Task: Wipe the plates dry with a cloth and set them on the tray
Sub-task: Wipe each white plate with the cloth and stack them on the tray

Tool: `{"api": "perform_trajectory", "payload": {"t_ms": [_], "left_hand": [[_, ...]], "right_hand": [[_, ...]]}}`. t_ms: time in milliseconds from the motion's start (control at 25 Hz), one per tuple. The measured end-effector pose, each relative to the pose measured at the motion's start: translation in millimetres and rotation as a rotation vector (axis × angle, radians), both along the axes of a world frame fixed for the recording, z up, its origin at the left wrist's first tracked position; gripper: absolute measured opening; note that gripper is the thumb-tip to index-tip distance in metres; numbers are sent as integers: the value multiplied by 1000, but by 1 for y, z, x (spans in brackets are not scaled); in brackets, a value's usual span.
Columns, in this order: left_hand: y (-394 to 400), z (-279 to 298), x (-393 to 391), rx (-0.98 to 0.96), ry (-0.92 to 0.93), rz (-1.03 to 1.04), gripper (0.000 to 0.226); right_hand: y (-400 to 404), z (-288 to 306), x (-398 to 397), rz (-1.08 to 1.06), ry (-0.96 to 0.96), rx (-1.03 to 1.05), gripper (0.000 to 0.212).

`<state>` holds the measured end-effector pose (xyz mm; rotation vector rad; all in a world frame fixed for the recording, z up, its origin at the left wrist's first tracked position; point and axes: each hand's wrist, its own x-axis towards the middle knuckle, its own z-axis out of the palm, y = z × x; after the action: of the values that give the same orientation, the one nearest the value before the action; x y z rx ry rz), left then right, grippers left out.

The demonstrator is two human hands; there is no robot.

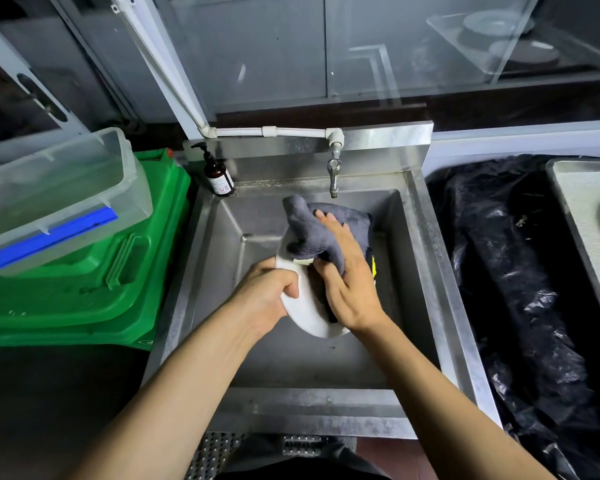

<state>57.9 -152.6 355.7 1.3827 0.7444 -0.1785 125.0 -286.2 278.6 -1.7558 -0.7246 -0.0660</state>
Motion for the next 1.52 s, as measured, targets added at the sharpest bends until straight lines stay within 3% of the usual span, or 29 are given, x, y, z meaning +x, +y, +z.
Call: {"api": "perform_trajectory", "payload": {"t_ms": [120, 200, 360, 440, 520, 600, 800, 960, 1120, 1200, 1320, 1520], "left_hand": [[-1, -1, -3, -28, 11, -25, 29], [-1, -2, -1, -30, 9, -6, 30], [-3, -1, 6, 15, 20, 74, 24], [0, 0, 7, 10, 38, 107, 26], [1, 4, 3, -26, 41, 81, 31], [-2, 5, 3, -38, 28, 84, 47], [-13, 9, 20, -118, -63, 262, 41], [-11, 8, 22, -190, -33, 318, 25], [-6, 12, 22, -203, -56, 334, 31], [-2, 12, 18, -240, -72, 312, 36], [0, 11, 13, -274, -100, 279, 43], [-5, 9, 1, -223, -82, 176, 52]], "right_hand": [[-10, -3, 4, -263, 259, 48, 44], [-6, -3, -2, -298, 382, 37, 52], [4, -3, -27, -10, 212, 77, 62], [-5, -10, -29, -9, 151, 48, 57], [-12, -14, -27, -154, 314, 55, 50], [-11, -13, -27, -251, 476, 82, 56], [3, -8, -44, -74, 281, 174, 58], [-2, -18, -70, -133, 102, 161, 53], [-10, -32, -84, -101, -5, 127, 50], [-14, -42, -88, -155, 113, 173, 52], [-19, -46, -82, -364, 478, 291, 60], [-28, -15, -23, -562, 665, 323, 29]]}}
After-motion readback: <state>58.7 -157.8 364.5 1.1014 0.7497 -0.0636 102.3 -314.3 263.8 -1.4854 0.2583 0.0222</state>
